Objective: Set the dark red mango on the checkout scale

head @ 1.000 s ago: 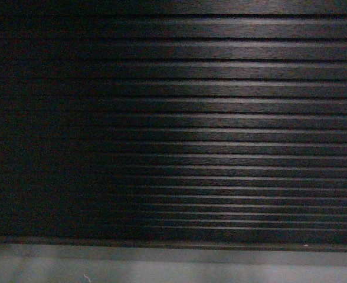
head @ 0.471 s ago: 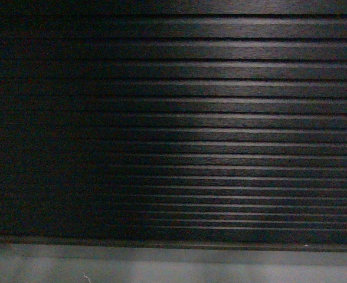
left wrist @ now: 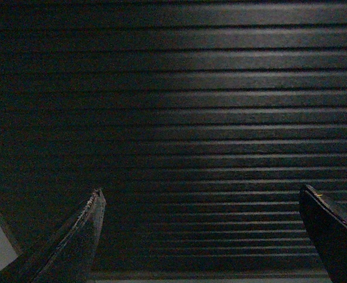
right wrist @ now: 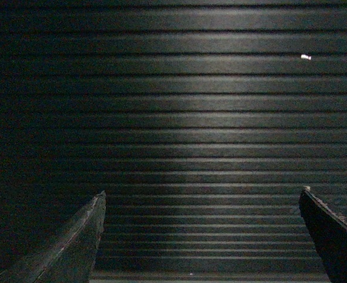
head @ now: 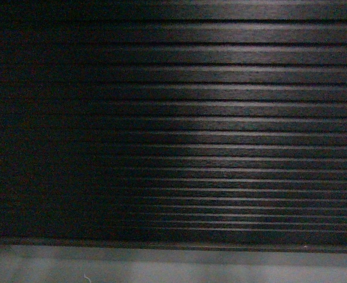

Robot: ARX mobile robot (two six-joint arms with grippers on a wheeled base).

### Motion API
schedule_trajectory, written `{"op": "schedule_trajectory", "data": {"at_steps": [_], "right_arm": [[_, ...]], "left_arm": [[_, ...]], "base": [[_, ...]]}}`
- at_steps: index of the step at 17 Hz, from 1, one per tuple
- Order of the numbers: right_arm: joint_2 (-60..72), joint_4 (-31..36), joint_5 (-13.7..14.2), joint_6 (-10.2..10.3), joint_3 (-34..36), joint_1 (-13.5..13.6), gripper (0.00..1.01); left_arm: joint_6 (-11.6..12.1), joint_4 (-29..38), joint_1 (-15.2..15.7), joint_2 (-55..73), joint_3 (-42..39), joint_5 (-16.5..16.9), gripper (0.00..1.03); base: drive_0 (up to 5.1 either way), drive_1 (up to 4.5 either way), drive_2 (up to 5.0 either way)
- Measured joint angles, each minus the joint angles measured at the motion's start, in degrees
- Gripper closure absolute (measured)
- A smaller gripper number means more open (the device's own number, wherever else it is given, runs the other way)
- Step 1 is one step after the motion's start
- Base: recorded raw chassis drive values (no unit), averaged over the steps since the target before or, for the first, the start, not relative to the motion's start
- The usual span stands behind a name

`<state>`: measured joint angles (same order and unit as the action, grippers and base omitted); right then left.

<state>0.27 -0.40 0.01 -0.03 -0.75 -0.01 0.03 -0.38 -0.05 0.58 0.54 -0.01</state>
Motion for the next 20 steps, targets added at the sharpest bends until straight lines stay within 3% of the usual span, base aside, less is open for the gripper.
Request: {"op": "schedule_trajectory", "data": {"at_steps": [20], "right_arm": [[0.00,0.20,0.02,0.00,0.00,0.00,0.03]], "left_arm": [[0.00,0.15,0.00,0.00,0.00,0.02,0.05]], "base": [[0.0,0.00,0.0]]}}
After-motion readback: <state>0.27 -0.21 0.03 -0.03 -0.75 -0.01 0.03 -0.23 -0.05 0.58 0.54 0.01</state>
